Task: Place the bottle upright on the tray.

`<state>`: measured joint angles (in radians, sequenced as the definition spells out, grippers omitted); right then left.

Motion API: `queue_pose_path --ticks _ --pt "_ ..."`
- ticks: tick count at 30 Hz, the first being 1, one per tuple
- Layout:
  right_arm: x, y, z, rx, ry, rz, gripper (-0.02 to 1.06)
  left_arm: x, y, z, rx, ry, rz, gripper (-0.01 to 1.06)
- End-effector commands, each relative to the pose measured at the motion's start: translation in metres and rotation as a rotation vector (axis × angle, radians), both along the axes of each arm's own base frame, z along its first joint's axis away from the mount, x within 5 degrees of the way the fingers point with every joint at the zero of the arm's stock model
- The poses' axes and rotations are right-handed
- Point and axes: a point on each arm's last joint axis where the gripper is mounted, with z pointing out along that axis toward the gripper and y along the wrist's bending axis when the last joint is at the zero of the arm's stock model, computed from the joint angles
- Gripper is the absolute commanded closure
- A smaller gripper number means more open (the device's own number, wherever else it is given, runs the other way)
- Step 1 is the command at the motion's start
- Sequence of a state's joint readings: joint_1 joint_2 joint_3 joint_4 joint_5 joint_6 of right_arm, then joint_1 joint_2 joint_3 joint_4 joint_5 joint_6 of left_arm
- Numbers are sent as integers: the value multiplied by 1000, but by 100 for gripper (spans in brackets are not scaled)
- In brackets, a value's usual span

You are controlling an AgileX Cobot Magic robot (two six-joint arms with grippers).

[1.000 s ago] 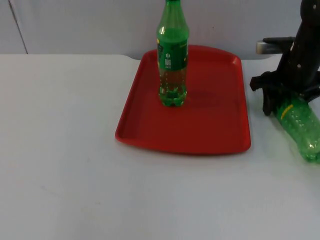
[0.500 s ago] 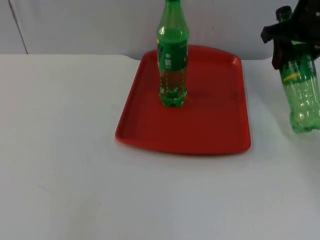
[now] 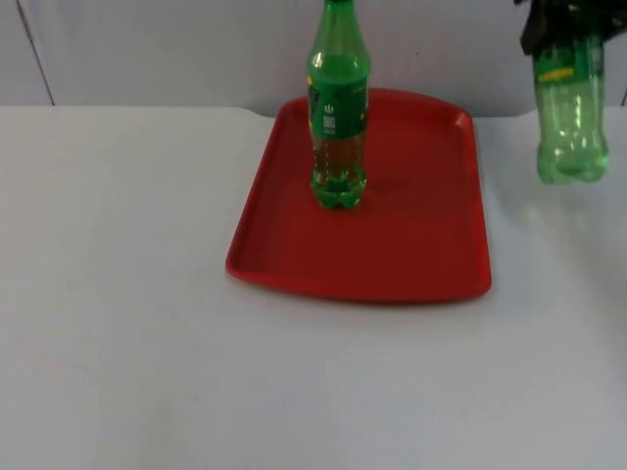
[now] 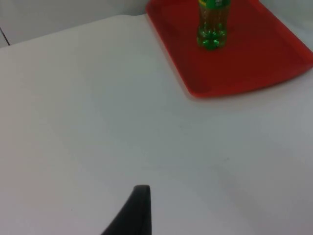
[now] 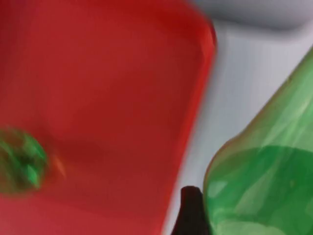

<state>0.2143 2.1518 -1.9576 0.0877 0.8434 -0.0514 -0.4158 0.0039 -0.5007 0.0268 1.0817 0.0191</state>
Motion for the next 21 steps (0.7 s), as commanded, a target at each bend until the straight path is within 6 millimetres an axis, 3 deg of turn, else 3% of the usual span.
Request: queue_pose_path --ticks 1,8,14,21 --pt "2 5 19 50 -112 28 105 1 0 -1 -4 -5 4 0" --pt "9 32 37 138 -349 160 105 1 0 -1 -4 -5 4 0" --pt "9 50 45 87 -488 225 105 1 0 -1 -4 -5 4 0" --pt "13 54 56 118 -609 190 105 1 0 -1 -4 -5 4 0"
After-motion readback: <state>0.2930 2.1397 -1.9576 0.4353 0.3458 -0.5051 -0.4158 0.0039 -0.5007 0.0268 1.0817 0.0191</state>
